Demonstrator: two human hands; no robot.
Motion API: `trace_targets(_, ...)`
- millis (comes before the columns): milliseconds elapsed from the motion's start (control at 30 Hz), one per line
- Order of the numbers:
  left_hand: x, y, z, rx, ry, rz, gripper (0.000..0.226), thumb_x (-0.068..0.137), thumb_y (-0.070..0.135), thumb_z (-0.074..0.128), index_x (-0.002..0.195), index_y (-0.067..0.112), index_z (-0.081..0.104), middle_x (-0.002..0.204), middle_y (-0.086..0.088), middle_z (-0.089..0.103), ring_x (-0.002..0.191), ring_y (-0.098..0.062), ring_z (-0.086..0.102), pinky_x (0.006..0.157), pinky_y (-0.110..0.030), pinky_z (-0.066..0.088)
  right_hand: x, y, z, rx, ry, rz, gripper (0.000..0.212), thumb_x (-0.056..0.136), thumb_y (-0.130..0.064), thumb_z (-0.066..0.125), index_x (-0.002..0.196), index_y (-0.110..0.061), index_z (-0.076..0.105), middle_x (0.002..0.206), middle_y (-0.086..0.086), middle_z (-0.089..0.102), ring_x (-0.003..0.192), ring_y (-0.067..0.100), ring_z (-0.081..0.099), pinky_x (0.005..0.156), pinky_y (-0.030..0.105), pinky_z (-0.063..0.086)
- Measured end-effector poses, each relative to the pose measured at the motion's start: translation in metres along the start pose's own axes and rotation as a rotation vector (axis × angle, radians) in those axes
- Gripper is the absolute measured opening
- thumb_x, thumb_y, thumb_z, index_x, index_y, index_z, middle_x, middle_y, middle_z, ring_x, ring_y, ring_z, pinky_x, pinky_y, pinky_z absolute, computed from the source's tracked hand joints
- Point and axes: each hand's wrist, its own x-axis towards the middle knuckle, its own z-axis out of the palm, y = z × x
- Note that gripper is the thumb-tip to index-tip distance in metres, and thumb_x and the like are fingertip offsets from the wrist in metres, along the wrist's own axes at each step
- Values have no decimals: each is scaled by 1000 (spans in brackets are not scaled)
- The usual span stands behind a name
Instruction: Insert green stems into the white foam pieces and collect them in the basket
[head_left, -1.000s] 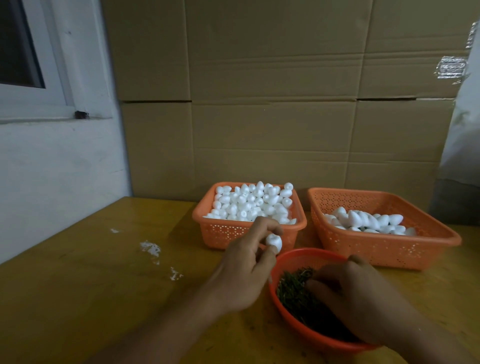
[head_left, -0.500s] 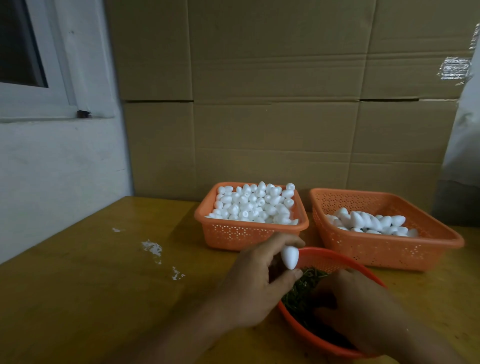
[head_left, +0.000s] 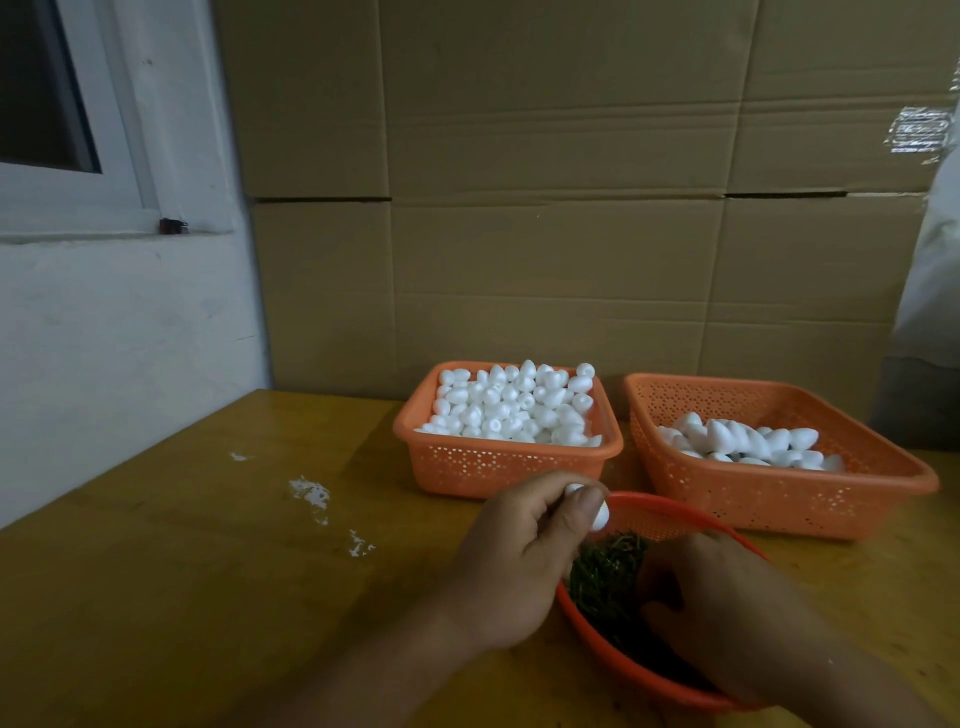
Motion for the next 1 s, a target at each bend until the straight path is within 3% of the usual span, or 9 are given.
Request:
trace_targets(267, 3, 2, -4, -461, 48, -225, 25, 93, 39, 54, 103, 19, 66, 73, -7, 65, 53, -15, 56, 46, -23, 40, 2, -2, -3, 131, 152, 14, 6, 93, -36, 62, 87, -37, 64, 81, -16, 66, 77, 3, 63, 75, 31, 56)
trace_targets(433, 4, 4, -8, -600, 32, -333, 26, 90, 43, 55, 91, 21, 68, 70, -8, 62, 48, -14, 52, 45, -22, 36, -2, -8, -11, 439, 367, -35, 15, 89, -28, 70, 98, -40, 73, 76, -25, 70, 73, -5, 66, 59, 21, 51)
trace_targets(533, 4, 3, -8, -642, 30, -388, 29, 90, 46, 57, 87, 18, 65, 68, -8, 61, 45, -13, 50, 42, -21, 35, -4, -12, -14, 617, 318, -48, 29, 86, -28, 72, 111, -42, 69, 82, -23, 72, 73, -3, 68, 61, 20, 53)
trace_targets(667, 5, 0, -9, -659, 22, -433, 35, 92, 46, 56, 98, 12, 62, 68, -7, 60, 45, -12, 50, 41, -21, 36, -5, -16, -17, 780, 281, -3, 19, 83, -22, 77, 95, -36, 78, 80, -14, 76, 75, 1, 71, 75, 30, 57)
trace_targets(767, 5, 0, -10, -664, 20, -447, 35, 91, 47, 56, 96, 12, 61, 68, -7, 60, 44, -13, 49, 42, -21, 36, -7, -19, -20, 934, 291, 39, 23, 86, -9, 72, 77, -29, 79, 69, -1, 75, 60, 9, 68, 60, 26, 55)
trace_targets(867, 5, 0, -10, -671, 15, -456, 34, 89, 47, 58, 92, 13, 61, 67, -7, 59, 44, -12, 48, 41, -21, 35, -9, -21, -23, 1071, 281, 64, 34, 92, -2, 60, 74, -24, 78, 54, 11, 64, 44, 15, 51, 41, 21, 39)
trace_targets(1000, 5, 0, -9, -675, 13, -465, 34, 89, 47, 58, 92, 13, 61, 67, -7, 59, 44, -12, 48, 41, -21, 35, -9, -21, -29, 1298, 170, 93, 30, 93, 0, 56, 73, -10, 77, 58, 19, 63, 46, 20, 53, 41, 23, 42)
